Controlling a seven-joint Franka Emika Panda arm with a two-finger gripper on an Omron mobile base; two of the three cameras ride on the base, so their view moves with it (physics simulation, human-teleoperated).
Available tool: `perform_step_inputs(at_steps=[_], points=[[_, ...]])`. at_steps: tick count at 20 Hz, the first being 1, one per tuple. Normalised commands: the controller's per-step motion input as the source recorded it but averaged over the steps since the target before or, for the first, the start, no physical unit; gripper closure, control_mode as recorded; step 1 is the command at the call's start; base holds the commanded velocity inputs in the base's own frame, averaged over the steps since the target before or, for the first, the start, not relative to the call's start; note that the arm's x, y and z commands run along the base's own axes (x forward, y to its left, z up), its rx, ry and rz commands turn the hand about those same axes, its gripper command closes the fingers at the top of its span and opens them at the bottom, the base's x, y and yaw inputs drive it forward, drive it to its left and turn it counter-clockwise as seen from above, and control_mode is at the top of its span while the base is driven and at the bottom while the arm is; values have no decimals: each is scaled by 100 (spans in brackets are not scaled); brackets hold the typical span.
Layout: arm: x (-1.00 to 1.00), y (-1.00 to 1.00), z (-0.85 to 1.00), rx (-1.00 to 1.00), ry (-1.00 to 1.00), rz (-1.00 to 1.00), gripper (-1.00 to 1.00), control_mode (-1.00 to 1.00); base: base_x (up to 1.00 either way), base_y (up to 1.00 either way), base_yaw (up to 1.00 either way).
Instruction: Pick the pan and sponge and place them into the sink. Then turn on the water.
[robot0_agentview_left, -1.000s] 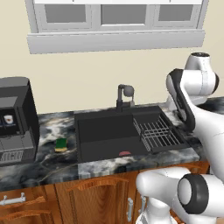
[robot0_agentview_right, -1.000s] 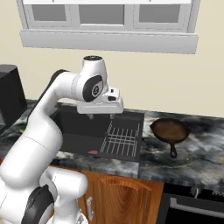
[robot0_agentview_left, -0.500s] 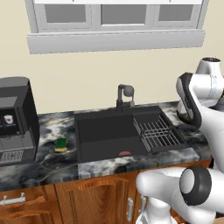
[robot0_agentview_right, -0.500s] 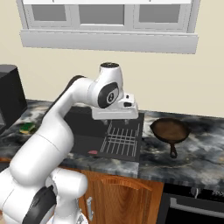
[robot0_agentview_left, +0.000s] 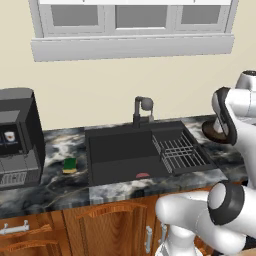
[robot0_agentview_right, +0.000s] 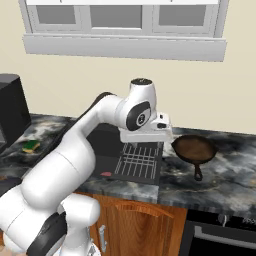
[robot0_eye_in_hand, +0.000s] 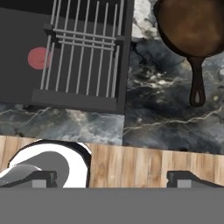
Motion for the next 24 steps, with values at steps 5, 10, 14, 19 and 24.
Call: perform_step_inputs(at_steps=[5,10,14,19,24], points=[[2,-43,-11,0,2,-2,-100,-100,0,0,0],[2,-40,-10,0,1,-2,-100,-100,0,0,0],[1,-39,-10,0,0,-2,-100,-100,0,0,0],[2,-33,-10,0,0,-2,-100,-100,0,0,0],[14,-19,-18,0,0,-3,-100,-100,0,0,0]])
